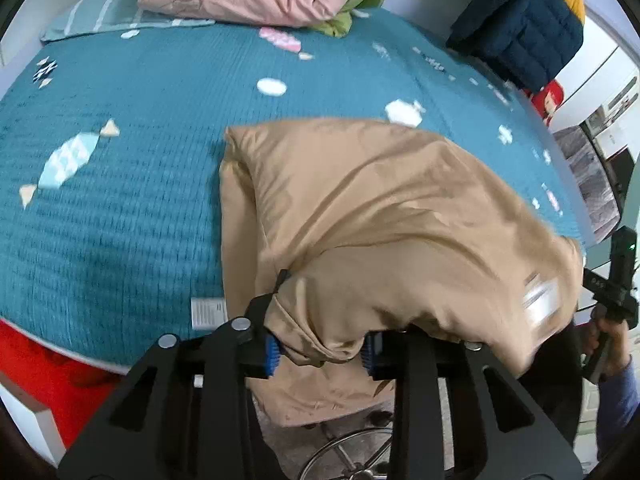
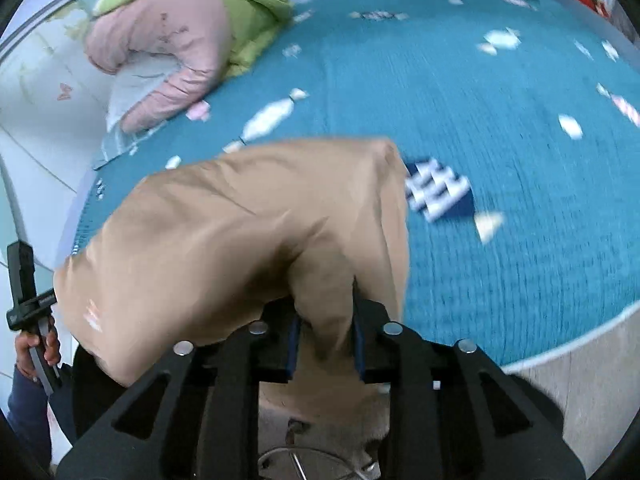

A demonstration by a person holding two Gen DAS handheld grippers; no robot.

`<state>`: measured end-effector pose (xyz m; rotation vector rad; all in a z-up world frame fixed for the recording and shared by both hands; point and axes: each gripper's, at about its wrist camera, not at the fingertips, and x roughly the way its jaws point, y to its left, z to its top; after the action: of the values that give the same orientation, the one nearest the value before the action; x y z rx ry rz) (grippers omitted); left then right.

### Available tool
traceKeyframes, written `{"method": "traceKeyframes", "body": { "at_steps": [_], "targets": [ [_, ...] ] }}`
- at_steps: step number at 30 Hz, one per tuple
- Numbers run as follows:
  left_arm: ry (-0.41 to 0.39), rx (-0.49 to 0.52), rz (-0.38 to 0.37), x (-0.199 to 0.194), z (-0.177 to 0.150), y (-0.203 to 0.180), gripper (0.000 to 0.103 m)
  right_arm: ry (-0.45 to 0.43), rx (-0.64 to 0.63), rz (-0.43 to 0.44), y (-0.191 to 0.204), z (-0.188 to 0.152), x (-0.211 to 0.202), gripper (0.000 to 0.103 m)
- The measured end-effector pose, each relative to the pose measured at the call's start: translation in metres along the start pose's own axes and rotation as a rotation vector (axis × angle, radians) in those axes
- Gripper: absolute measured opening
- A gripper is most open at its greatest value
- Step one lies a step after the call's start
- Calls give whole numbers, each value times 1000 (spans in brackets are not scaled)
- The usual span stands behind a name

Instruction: Fold large clothes

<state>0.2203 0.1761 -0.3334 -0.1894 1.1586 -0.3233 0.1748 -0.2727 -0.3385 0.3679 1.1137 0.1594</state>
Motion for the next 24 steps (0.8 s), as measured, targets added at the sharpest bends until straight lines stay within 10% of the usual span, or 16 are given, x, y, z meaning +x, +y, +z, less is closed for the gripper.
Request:
{"method": "traceKeyframes", "body": {
  "at_steps": [5,13,20,24],
  "targets": [
    [24,-12,106,-9,-15,-8,85,14,-17,-32,7,-11,-14,36],
    [-5,-115,204,-74,-32,14,87,-21,-81,-72,18,-18,-67,54],
    [-153,-139,101,-104,-19,-15,91,-108,-56,72,46,2,-72,55],
    [-58,-124,33,-46,-8,-38,91,48,-10,101,54,3,-1,25]
  ]
}}
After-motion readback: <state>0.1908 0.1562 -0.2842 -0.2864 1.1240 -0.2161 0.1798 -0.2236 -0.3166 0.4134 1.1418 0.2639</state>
